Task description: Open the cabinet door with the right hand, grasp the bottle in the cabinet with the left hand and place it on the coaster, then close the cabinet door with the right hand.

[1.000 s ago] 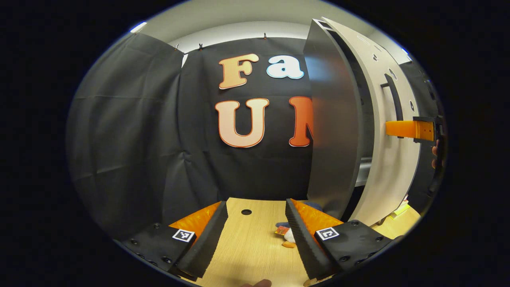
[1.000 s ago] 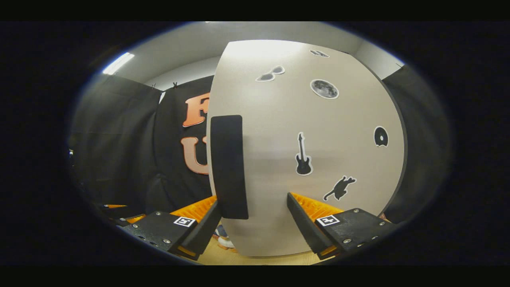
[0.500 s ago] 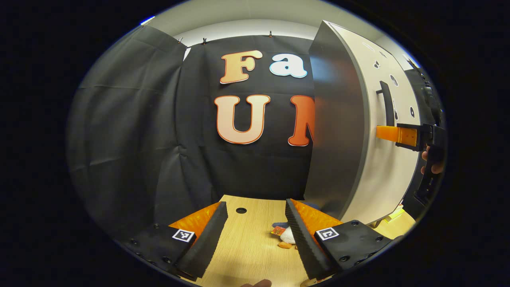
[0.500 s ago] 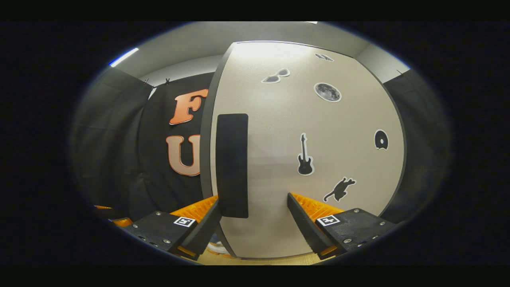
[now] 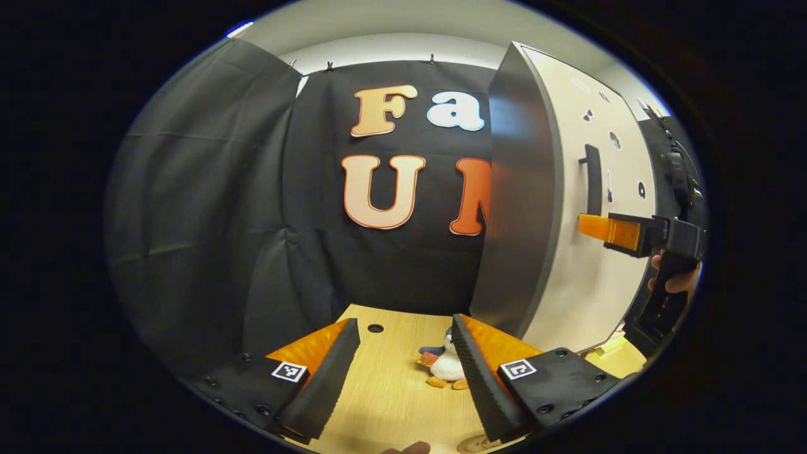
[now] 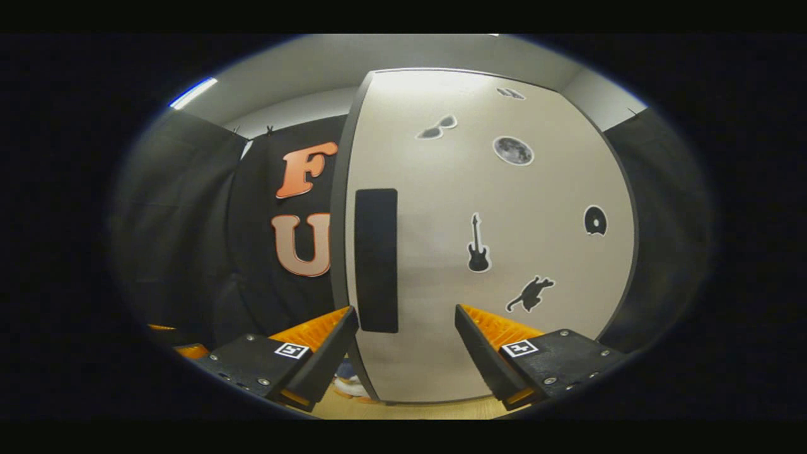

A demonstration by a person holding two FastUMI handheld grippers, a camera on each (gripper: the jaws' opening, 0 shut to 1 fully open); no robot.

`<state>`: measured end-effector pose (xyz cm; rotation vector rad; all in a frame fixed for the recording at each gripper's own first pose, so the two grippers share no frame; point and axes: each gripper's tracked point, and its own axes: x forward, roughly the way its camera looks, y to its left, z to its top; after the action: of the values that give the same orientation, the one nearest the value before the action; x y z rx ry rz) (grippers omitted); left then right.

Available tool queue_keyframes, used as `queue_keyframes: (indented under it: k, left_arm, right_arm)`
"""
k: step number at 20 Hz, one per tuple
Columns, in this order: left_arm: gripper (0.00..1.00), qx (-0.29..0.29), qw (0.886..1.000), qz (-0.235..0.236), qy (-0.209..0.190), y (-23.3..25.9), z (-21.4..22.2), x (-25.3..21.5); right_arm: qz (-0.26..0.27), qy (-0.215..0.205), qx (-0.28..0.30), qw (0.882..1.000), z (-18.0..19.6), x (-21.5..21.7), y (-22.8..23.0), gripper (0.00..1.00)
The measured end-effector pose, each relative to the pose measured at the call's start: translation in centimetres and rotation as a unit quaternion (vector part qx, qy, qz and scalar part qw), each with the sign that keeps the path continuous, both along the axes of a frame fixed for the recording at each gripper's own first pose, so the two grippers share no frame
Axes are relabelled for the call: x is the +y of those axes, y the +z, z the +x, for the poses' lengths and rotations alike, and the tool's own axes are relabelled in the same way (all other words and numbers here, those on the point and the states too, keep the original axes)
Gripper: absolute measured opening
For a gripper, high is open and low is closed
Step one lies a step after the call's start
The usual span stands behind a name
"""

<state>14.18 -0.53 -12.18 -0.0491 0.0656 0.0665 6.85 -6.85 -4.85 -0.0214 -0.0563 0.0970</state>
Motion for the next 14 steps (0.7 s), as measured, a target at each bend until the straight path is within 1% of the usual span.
queue_keyframes:
  k: [4,5,6,9,10,14]
  left_arm:
    - [0.95,-0.010,1.000,0.017,-0.006,2.1,-4.4,-2.9]
    - [0.96,-0.015,1.000,0.017,-0.008,2.9,-5.6,-3.6]
    - [0.95,-0.019,1.000,0.018,-0.009,3.6,-7.0,-4.4]
    - [0.95,-0.031,0.999,0.031,-0.018,5.3,-10.3,-6.7]
    - [0.95,-0.034,0.999,0.037,-0.018,5.8,-11.4,-7.3]
    - [0.95,-0.047,0.997,0.040,-0.037,7.8,-15.9,-10.8]
  right_arm:
    - [0.015,0.004,0.003,1.000,-8.2,-2.8,0.4,0.95]
    - [0.015,0.001,0.004,1.000,-10.1,-3.6,0.4,0.97]
    - [0.011,-0.009,0.004,1.000,-11.8,-4.8,0.2,0.95]
    - [0.001,-0.030,0.007,1.000,-17.7,-8.2,-0.1,0.95]
    - [0.000,-0.037,0.009,0.999,-19.4,-9.2,-0.1,0.97]
    - [0.003,-0.050,0.005,0.999,-25.9,-12.4,0.5,0.95]
